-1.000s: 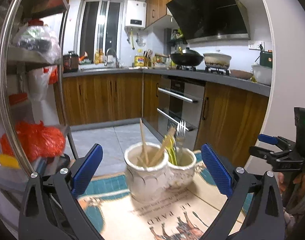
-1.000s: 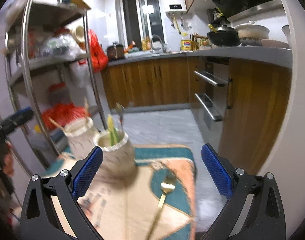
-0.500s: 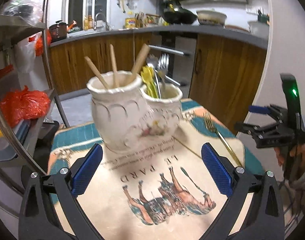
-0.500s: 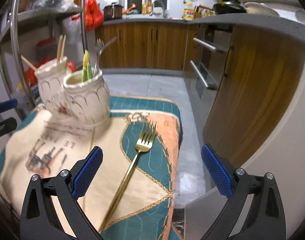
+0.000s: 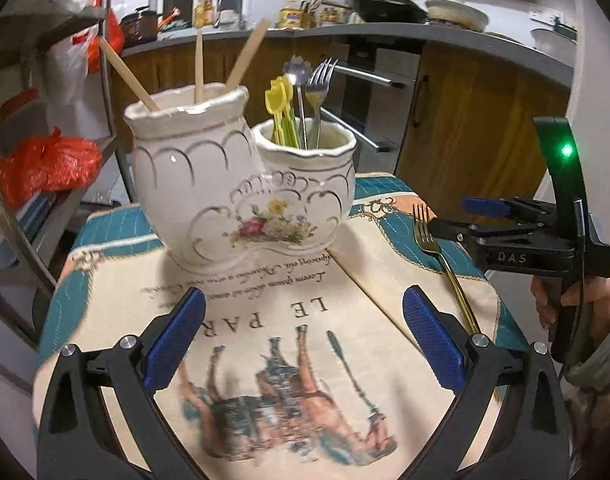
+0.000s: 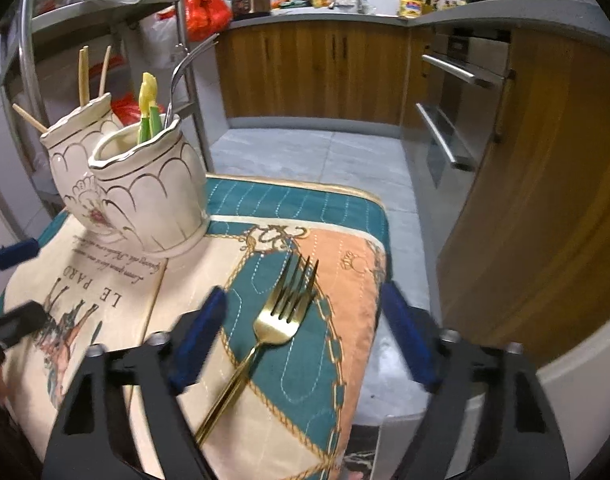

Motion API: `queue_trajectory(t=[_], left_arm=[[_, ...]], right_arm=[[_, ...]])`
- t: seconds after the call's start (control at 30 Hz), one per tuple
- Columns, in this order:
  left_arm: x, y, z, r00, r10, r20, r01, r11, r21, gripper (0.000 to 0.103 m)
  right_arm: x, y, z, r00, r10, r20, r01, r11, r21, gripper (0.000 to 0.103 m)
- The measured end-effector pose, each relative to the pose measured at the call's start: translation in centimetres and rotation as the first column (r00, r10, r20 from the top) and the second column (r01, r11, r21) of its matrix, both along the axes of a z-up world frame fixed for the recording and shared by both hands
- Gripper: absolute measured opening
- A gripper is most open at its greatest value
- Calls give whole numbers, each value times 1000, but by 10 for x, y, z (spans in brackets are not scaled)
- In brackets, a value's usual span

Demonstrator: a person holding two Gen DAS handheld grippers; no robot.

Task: Organize utensils
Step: 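Grasp a wooden chopstick on the placemat with the left tool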

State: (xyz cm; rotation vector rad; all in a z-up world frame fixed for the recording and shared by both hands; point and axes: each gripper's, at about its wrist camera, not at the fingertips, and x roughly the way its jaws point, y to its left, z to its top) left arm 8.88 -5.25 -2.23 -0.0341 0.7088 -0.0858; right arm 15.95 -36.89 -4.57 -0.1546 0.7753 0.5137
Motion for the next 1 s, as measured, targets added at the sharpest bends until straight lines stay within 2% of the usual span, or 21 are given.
queue_trajectory(t=[0.17, 0.27, 0.43, 0.5, 0.57, 0.67, 0.8, 0.87, 0.93, 1.0], left_arm=[[2, -13, -5, 999, 37, -14, -37, 999, 7, 95], [5, -22, -9, 998, 52, -45, -51, 998, 22, 81], [11, -37, -18, 994, 47, -101, -47, 999, -5, 72], [14, -47, -22, 992, 39, -117, -39, 999, 10, 68], [18, -55, -28, 989, 28, -147, -25, 999, 25, 59], [23, -61, -34, 983, 23, -183, -17, 999, 35, 53], [30, -65, -36, 982, 27, -188, -13, 997, 73, 45], [32, -62, -36, 982, 13, -189, 0, 998, 64, 26], [35, -56, -35, 979, -8, -203, 18, 999, 47, 10], [36, -49, -35, 977, -22, -214, 28, 999, 25, 9]], right_arm=[[11, -3, -5, 997, 62, -37, -60, 996, 60, 48], [16, -1, -9, 995, 90, -48, -87, 994, 60, 37], [25, -5, -13, 992, 106, -74, -98, 989, 108, 32], [29, -6, -15, 990, 112, -87, -100, 987, 128, 25], [31, -5, -17, 989, 111, -94, -98, 987, 130, 22], [32, -5, -18, 989, 113, -99, -98, 984, 146, 19], [33, -5, -16, 987, 122, -99, -104, 979, 175, 12], [32, -5, -14, 987, 125, -97, -107, 978, 179, 10], [29, -4, -10, 987, 134, -87, -116, 976, 182, 6], [24, -3, -5, 988, 138, -73, -123, 976, 181, 3]])
